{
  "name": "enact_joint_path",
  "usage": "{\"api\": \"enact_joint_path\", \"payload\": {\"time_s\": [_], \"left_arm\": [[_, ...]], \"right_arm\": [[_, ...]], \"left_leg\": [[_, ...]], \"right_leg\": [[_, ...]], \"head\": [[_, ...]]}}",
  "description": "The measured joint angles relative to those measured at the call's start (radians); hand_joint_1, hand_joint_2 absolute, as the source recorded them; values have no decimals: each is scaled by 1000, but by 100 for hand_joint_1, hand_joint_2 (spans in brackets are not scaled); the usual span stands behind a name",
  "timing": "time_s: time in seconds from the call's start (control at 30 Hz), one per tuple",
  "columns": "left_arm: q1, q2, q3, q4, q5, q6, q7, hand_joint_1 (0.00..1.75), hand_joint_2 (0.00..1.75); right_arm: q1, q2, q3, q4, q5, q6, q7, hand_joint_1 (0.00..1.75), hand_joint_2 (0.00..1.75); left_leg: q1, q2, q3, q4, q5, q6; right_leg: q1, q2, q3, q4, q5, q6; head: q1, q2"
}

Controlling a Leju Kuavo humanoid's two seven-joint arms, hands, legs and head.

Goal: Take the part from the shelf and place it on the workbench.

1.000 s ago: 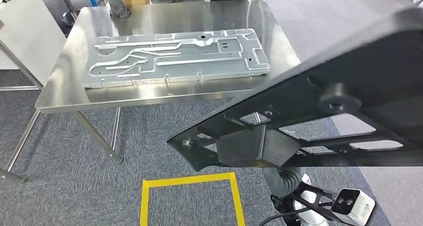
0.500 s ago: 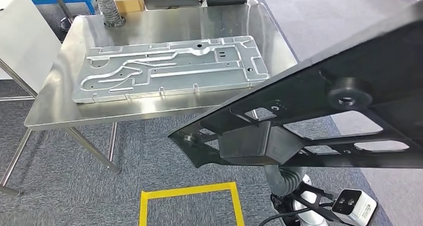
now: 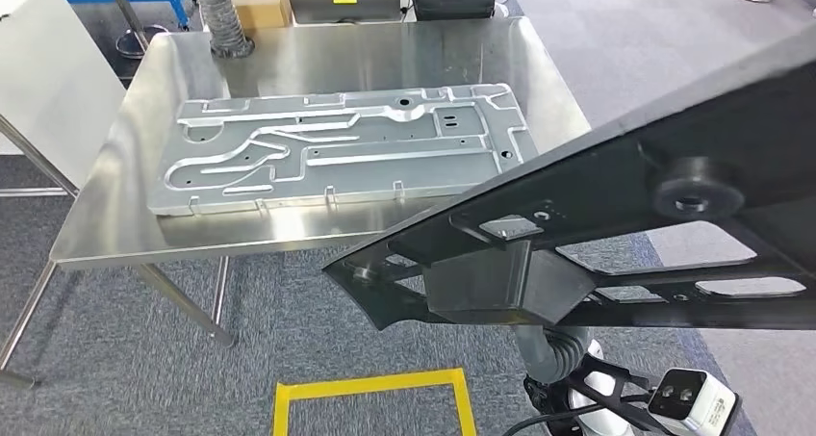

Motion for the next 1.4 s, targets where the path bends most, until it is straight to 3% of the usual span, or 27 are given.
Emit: {"api": "enact_joint_path", "payload": {"time_s": [0.03,0.07,0.17,0.23,0.3,0.33,0.37,0.4,0.47,0.5,0.53,0.63,0.7,0.8,0.83,0.87,0.9,0.97,1.03,1.13,1.2,1.33,1.37,1.4], "left_arm": [[0,-1,0,0,0,0,0,0,0],[-1,-2,0,0,0,0,0,0,0],[-3,1,0,0,-2,0,0,0,0],[-5,3,0,0,-5,0,0,0,0],[-3,5,0,0,-7,-1,-1,0,0],[-1,6,0,0,-8,-2,-1,0,0],[0,7,0,0,-10,-2,-1,0,0],[2,7,0,0,-12,-3,-2,0,0],[3,9,0,0,-16,-4,-5,0,0],[3,9,0,-1,-18,-5,-6,0,0],[3,10,0,-1,-18,-6,-8,0,0],[3,11,0,-1,-20,-9,-12,0,0],[2,11,0,-1,-21,-9,-13,0,0],[2,12,0,-1,-22,-10,-13,0,0],[2,13,0,-1,-23,-10,-13,0,0],[3,13,0,-1,-23,-10,-13,0,0],[3,14,0,-1,-22,-10,-13,0,0],[3,13,0,-1,-19,-9,-12,0,0],[2,11,0,-1,-18,-9,-11,0,0],[0,11,0,-1,-18,-8,-9,0,0],[-2,12,-1,-1,-18,-7,-10,0,0],[-1,14,-1,-1,-17,-5,-9,0,0],[0,14,-1,-1,-17,-4,-9,0,0],[2,14,0,-1,-16,-3,-10,0,0]], "right_arm": [[0,0,-1,-1,-1,2,0,175,175],[0,0,-2,-2,-1,3,0,175,175],[-2,4,-6,-14,-9,11,0,175,175],[-3,8,-10,-23,-21,23,0,175,175],[-1,11,-17,-29,-32,38,0,175,175],[2,12,-21,-32,-35,44,0,175,175],[4,13,-27,-36,-37,50,0,175,175],[5,15,-32,-41,-37,54,0,175,175],[10,20,-45,-51,-34,57,0,175,175],[13,22,-52,-55,-32,56,0,175,175],[17,23,-59,-60,-31,55,0,175,175],[25,25,-77,-74,-32,55,0,175,175],[26,25,-86,-83,-34,54,0,175,175],[32,25,-97,-87,-35,53,0,175,175],[35,25,-99,-87,-35,52,0,175,175],[38,25,-101,-87,-35,51,0,175,175],[40,25,-102,-87,-35,51,0,175,175],[42,25,-105,-87,-35,51,0,175,175],[43,25,-108,-87,-35,51,0,175,175],[46,26,-110,-88,-36,51,0,175,175],[46,27,-112,-88,-36,52,0,175,175],[45,30,-113,-82,-17,28,0,175,175],[38,30,-113,-72,-7,6,0,175,175],[24,30,-115,-54,3,-20,0,175,175]], "left_leg": [[0,0,4,-4,-5,-5],[-1,1,10,-4,-4,-13],[-2,2,16,29,-1,-28],[2,3,-35,126,-34,-35],[5,3,-114,237,-88,-45],[7,3,-142,262,-102,-49],[9,3,-154,252,-94,-52],[11,3,-149,208,-61,-54],[13,3,-121,79,38,-52],[11,3,-110,33,68,-47],[9,3,-105,9,86,-39],[7,2,-95,0,83,-13],[9,1,-79,-6,76,-1],[8,2,-58,-9,57,8],[7,2,-50,-9,49,8],[6,2,-40,-9,41,8],[5,2,-27,-9,31,7],[2,1,1,-10,11,4],[1,1,15,-14,-4,-5],[0,2,29,-11,-7,-23],[-1,3,16,40,-13,-29],[5,3,-125,250,-99,-45],[6,3,-146,256,-97,-49],[8,3,-151,227,-70,-51]], "right_leg": [[4,-1,5,-23,14,-7],[7,-1,7,-30,11,-13],[-1,1,48,-60,11,-26],[-5,2,75,-71,1,-31],[-6,6,91,-72,-14,-33],[-6,10,100,-72,-23,-32],[-7,14,111,-71,-32,-30],[-8,17,125,-71,-42,-28],[-9,21,149,-67,-64,-20],[-8,23,156,-66,-73,-15],[-8,25,159,-65,-80,-9],[-8,25,161,-53,-89,9],[-9,17,134,8,-106,18],[-12,8,10,197,-175,28],[-12,7,-26,236,-186,29],[-12,7,-44,239,-176,27],[-11,6,-44,204,-144,23],[-4,3,-10,71,-43,6],[7,0,13,-19,9,-11],[8,3,33,-49,12,-29],[2,3,64,-67,7,-38],[1,3,99,-72,-18,-44],[1,5,107,-71,-25,-44],[1,7,115,-70,-32,-42]], "head": [[0,0],[0,0],[0,0],[0,0],[0,0],[0,0],[0,0],[0,0],[0,0],[0,0],[0,0],[0,0],[0,0],[0,0],[0,0],[0,0],[0,0],[0,0],[1,0],[1,0],[1,0],[1,0],[1,0],[1,0]]}}
